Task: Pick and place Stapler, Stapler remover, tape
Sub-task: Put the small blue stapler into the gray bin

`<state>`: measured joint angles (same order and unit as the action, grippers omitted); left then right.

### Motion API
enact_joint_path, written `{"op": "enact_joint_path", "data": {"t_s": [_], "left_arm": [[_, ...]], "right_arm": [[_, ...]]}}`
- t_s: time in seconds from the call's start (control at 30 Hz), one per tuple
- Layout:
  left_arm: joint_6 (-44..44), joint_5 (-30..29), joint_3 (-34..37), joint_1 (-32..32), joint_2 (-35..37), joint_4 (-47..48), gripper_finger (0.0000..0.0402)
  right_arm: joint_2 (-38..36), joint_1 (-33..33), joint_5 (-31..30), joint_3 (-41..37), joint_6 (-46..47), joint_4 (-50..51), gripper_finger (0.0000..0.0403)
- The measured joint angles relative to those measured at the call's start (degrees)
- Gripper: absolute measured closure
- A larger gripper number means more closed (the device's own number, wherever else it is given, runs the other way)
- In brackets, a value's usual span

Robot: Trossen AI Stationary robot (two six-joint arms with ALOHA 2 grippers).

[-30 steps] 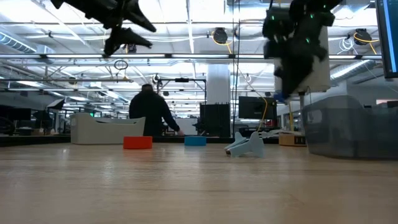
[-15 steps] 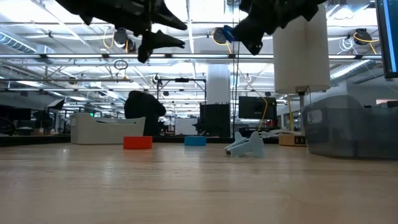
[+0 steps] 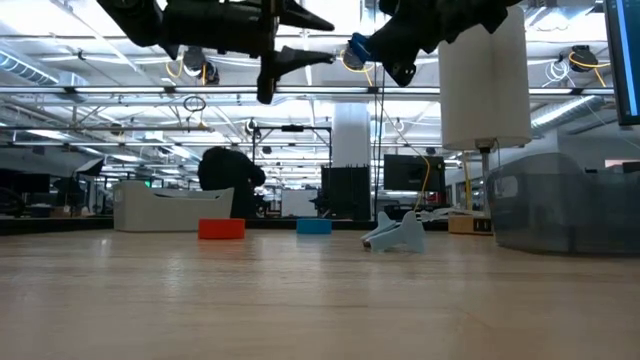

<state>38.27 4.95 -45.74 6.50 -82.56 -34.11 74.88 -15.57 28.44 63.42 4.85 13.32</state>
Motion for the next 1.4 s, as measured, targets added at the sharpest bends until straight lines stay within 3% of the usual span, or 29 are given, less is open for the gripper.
{"op": "enact_joint_path", "data": {"t_s": [0.23, 0.43, 0.97, 1.4], "left_arm": [[0.0, 0.0, -1.1, -0.2, -0.5, -0.3, 0.0197], [-6.2, 0.0, -3.6, -0.6, -0.4, -0.4, 0.0171], [-13.8, -0.5, -7.2, -0.7, -0.4, 6.3, 0.0169], [-11.6, -0.4, -7.2, -0.8, -1.8, 5.8, 0.0169]], "right_arm": [[0.2, 0.4, 0.3, 0.0, 1.8, -3.3, 0.0335], [0.2, 0.4, 1.9, 0.0, 4.9, -5.3, 0.0336], [0.2, 0.4, 3.5, 0.0, 12.5, -8.8, 0.0333], [4.9, 0.4, 8.1, 0.0, 16.9, -16.1, 0.0338]]}}
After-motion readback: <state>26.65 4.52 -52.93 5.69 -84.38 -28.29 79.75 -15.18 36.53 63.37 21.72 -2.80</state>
